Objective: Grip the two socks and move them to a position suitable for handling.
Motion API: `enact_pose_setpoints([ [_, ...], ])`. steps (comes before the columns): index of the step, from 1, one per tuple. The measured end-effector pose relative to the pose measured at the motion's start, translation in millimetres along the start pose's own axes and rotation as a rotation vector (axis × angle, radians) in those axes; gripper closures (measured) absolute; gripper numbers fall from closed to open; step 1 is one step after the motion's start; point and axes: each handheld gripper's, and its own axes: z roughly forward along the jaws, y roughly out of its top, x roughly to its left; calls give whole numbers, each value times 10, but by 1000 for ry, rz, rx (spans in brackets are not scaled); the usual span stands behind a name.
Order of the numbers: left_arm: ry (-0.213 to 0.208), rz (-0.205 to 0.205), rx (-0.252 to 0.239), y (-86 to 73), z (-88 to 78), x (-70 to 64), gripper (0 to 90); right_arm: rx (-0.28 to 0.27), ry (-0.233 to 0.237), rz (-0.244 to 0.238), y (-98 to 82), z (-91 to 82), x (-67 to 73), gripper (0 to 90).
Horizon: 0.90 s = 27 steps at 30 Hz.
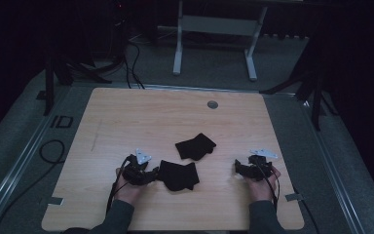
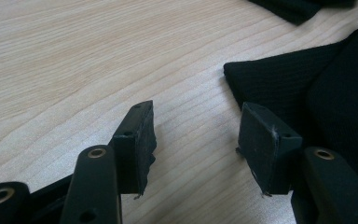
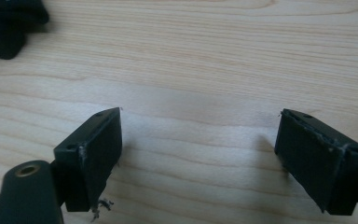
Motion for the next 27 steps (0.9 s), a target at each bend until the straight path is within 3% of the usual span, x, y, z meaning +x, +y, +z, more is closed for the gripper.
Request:
enact_pose_setpoints([
  [4, 0, -1, 0, -2, -1, -2, 465, 12, 12, -13, 11, -28, 53, 224],
  [13, 2, -2, -4, -4, 2, -7, 459, 34, 29, -30, 24, -61, 99, 296],
  [14, 3, -2, -5, -4, 5, -9, 459, 41, 35, -37, 30, -73, 112, 356],
  [15, 3, -2, -5, -4, 5, -9, 458, 41, 35, -37, 30, -73, 112, 356],
  [16, 4, -1, -5, -4, 5, -10, 458, 41, 67, -73, 33, -88, 139, 433],
  [20, 5, -2, -7, -6, 6, -12, 457, 53, 111, -119, 42, -111, 223, 526],
  [27, 6, -5, -8, -6, 7, -16, 456, 72, 166, -193, 57, -148, 400, 547],
])
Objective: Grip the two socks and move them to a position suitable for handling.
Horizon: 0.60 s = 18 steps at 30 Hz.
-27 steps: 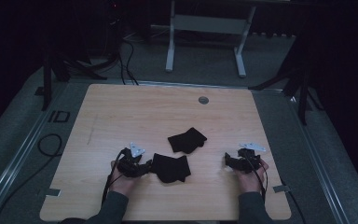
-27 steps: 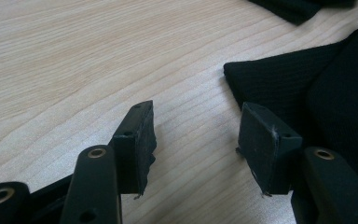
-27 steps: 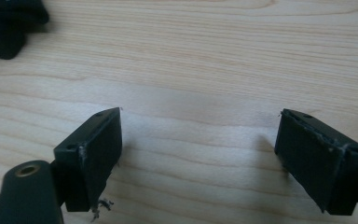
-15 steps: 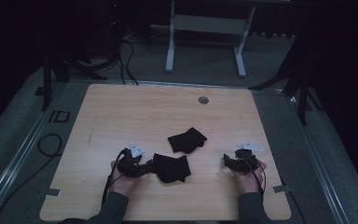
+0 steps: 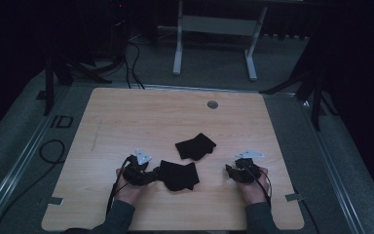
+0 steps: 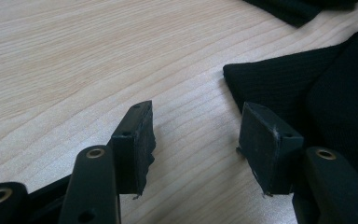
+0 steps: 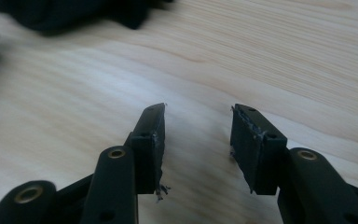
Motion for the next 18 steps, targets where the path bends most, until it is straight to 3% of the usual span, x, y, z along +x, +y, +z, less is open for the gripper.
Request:
enact_pose_setpoints([
  [1, 1, -1, -2, -1, 1, -2, 456, -1, 23, -33, 27, -20, 78, 552],
  [6, 2, -2, 0, 0, 1, -4, 456, -8, 63, -76, 85, -74, 250, 569],
  [7, 3, 2, 1, 1, 0, -5, 457, -17, 98, -95, 114, -105, 337, 582],
  [8, 3, 2, 1, 1, 0, -5, 460, -17, 98, -95, 114, -105, 337, 582],
  [9, 1, 3, 0, 2, -2, -11, 469, -24, 124, -114, 144, -144, 428, 596],
  [16, -8, 5, -2, 5, -2, -23, 515, -50, 214, -176, 220, -263, 702, 665],
  [17, -10, 8, 1, 7, -5, -24, 521, -55, 247, -203, 234, -289, 814, 696],
  [18, -10, 8, 1, 7, -5, -24, 528, -55, 247, -203, 234, -289, 814, 696],
])
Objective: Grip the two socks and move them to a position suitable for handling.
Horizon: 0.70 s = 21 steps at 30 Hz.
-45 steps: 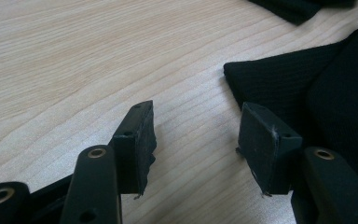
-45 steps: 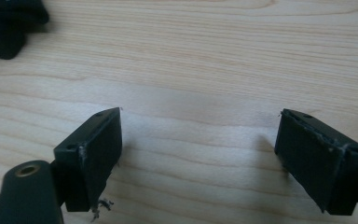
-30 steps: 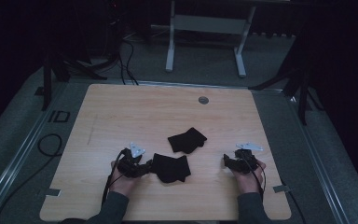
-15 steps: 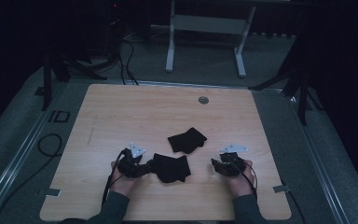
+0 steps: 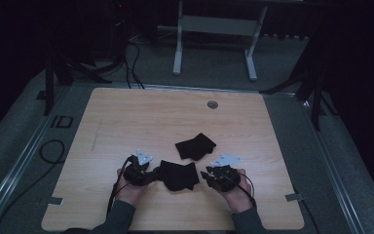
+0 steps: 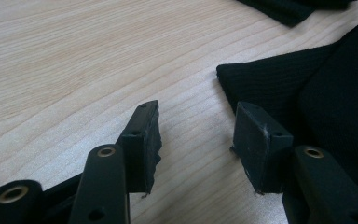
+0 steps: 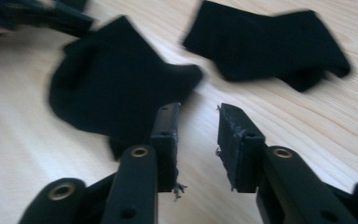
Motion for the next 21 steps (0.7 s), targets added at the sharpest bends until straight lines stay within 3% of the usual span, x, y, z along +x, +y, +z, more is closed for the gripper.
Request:
enact_pose_setpoints([
  [7, -13, 13, 1, 5, -4, -12, 586, -22, 73, -73, 130, 153, 400, 812],
  [8, -13, 13, 1, 5, -4, -12, 586, -22, 73, -73, 130, 153, 400, 812],
  [9, -12, 9, -1, 4, -2, -14, 586, -13, 75, -103, 195, 216, 508, 806],
  [10, -12, 9, -1, 4, -2, -14, 585, -13, 75, -103, 195, 216, 508, 806],
  [11, -13, 9, -2, 2, -3, -13, 585, -4, 78, -137, 268, 259, 608, 789],
  [13, -15, 10, -4, -1, -3, -12, 584, 8, 94, -156, 325, 303, 679, 758],
  [21, -18, 5, -5, -10, -12, -3, 583, 56, 117, -221, 390, 520, 884, 753],
])
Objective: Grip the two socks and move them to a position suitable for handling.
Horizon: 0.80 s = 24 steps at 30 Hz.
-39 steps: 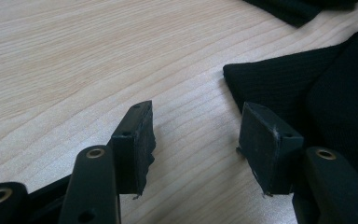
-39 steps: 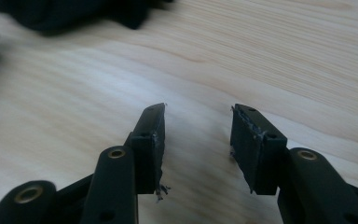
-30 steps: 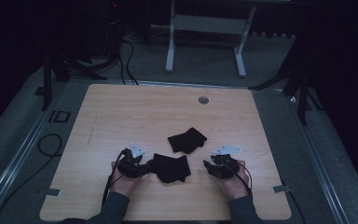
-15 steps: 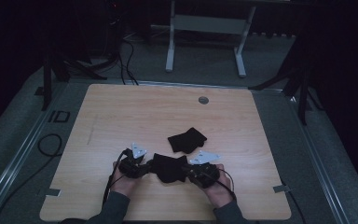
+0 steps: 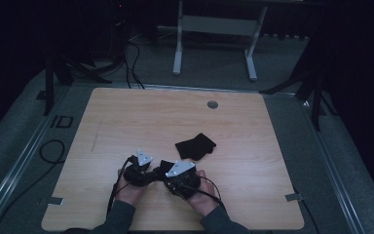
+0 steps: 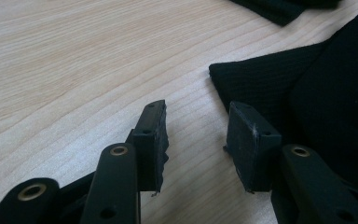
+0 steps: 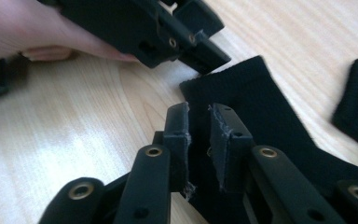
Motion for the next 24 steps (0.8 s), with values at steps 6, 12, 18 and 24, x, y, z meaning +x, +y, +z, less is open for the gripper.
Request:
enact_pose_setpoints([
  [6, 2, 0, 4, 1, -5, 9, 585, 69, -15, 23, -13, 210, -26, 650],
  [12, -6, -18, 12, 0, -25, 24, 625, 85, -12, 12, -53, 250, -35, 751],
  [18, -89, -33, -41, 16, -109, 23, 711, 65, 51, 30, -134, 208, -87, 810],
  [24, -127, 11, -36, 31, -102, -67, 848, 62, 56, 22, -164, 190, -75, 821],
])
